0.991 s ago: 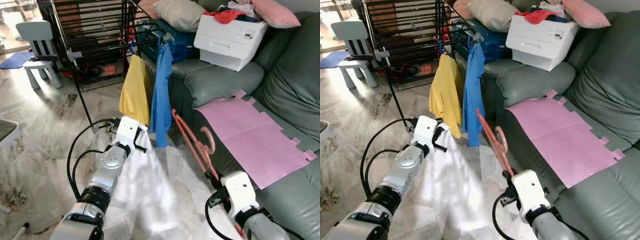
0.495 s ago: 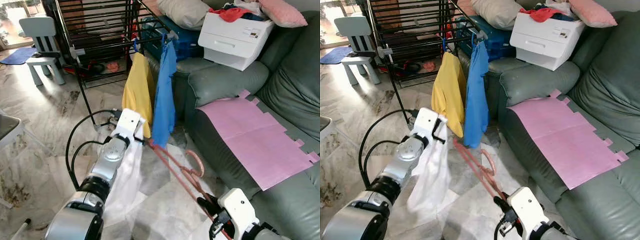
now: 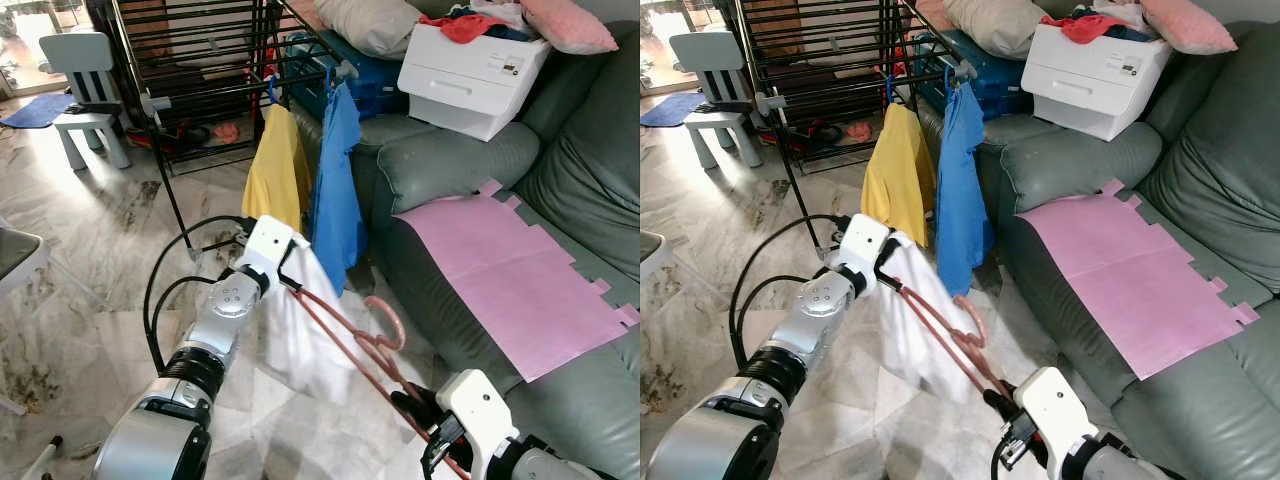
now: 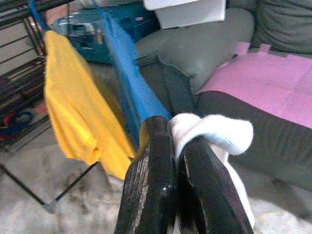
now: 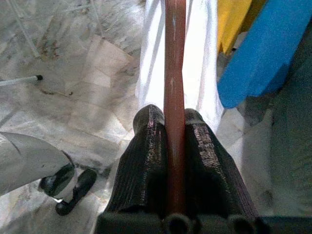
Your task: Hang hanger
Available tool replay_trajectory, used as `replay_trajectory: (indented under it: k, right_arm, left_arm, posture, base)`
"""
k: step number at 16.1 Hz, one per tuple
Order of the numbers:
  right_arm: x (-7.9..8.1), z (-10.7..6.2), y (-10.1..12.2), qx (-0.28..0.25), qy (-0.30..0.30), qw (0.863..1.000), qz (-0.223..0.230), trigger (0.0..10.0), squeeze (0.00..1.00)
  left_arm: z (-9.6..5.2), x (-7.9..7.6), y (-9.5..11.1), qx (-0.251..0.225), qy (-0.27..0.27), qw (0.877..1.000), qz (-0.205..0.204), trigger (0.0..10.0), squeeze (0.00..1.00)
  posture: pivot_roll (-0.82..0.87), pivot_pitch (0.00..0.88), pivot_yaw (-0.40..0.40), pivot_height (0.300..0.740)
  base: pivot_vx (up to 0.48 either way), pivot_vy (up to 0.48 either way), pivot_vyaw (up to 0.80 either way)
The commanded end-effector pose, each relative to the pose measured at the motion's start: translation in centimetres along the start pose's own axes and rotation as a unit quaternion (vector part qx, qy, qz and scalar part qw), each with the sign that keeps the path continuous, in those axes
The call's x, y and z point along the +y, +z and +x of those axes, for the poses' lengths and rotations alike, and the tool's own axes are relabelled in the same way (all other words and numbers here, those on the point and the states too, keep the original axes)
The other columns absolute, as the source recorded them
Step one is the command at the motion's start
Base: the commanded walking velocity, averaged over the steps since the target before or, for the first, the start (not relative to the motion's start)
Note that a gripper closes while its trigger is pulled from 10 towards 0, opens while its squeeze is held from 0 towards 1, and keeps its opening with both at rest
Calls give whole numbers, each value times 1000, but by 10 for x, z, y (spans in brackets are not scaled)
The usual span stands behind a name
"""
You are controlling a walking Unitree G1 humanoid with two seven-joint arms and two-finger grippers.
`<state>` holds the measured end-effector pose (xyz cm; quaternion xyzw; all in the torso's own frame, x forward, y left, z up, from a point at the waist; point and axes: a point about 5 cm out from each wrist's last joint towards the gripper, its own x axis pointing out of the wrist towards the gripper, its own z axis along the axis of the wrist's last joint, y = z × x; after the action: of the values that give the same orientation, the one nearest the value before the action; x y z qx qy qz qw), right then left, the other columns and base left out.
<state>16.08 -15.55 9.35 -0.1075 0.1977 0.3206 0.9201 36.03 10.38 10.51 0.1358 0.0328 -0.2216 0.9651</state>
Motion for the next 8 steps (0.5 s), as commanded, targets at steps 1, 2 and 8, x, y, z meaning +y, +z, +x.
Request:
replay_trajectory:
  k: [1,2,8]
  right_arm:
    - [-6,-2,2,-4,-14,1000,-7,10000,0]
    - [-9,-3,2,-5,-27,1000,-9,10000,0]
    - [-26,-21,2,4,-57,998,-20,10000,0]
  left_arm:
    - [5,4,18,-31,-14,999,-3,10000,0]
    - [4,2,21,-40,-34,999,-8,10000,0]
    - [4,4,26,-51,-66,997,6,10000,0]
  posture:
    - [-63,0,29,740]
    - [-63,0,30,740]
    - [-74,0,31,740]
  base:
    - [0,0,0]
    - [0,0,0]
    - [0,0,0]
